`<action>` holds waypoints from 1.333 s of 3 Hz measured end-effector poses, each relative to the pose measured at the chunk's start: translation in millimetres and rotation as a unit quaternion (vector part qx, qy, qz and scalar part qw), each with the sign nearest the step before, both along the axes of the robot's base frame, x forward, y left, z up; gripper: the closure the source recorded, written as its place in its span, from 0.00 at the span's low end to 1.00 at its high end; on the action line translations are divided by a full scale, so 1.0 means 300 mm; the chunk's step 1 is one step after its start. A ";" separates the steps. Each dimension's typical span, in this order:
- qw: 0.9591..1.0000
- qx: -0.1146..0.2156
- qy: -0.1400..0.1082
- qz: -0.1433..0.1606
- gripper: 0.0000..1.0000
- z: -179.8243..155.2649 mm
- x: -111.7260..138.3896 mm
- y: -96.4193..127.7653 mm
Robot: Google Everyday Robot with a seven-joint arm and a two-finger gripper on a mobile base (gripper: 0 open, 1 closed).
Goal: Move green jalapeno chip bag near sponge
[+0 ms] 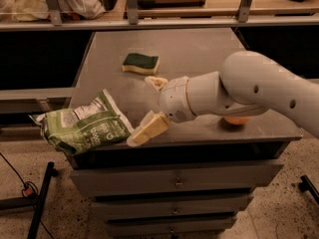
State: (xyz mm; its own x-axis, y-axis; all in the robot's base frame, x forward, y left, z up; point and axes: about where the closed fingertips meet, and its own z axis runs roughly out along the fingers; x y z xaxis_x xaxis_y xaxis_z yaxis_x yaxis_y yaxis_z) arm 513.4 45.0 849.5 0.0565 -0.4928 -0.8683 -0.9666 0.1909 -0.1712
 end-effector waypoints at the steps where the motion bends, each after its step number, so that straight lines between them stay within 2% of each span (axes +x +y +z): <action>1: 1.000 0.004 0.004 0.011 0.00 -0.022 -0.024 0.063; 3: 1.000 0.017 0.015 0.008 0.00 -0.054 -0.036 0.120; 4: 0.999 0.024 0.023 0.004 0.18 -0.058 -0.048 0.132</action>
Offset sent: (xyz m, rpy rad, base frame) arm -0.0124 0.0415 -0.0219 0.0404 0.0331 0.0249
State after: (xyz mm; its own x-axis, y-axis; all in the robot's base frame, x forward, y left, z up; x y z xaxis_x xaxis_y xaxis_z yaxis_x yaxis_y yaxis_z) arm 499.1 84.5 832.0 0.0202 -0.4495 -0.8930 -0.9746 0.1903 -0.1179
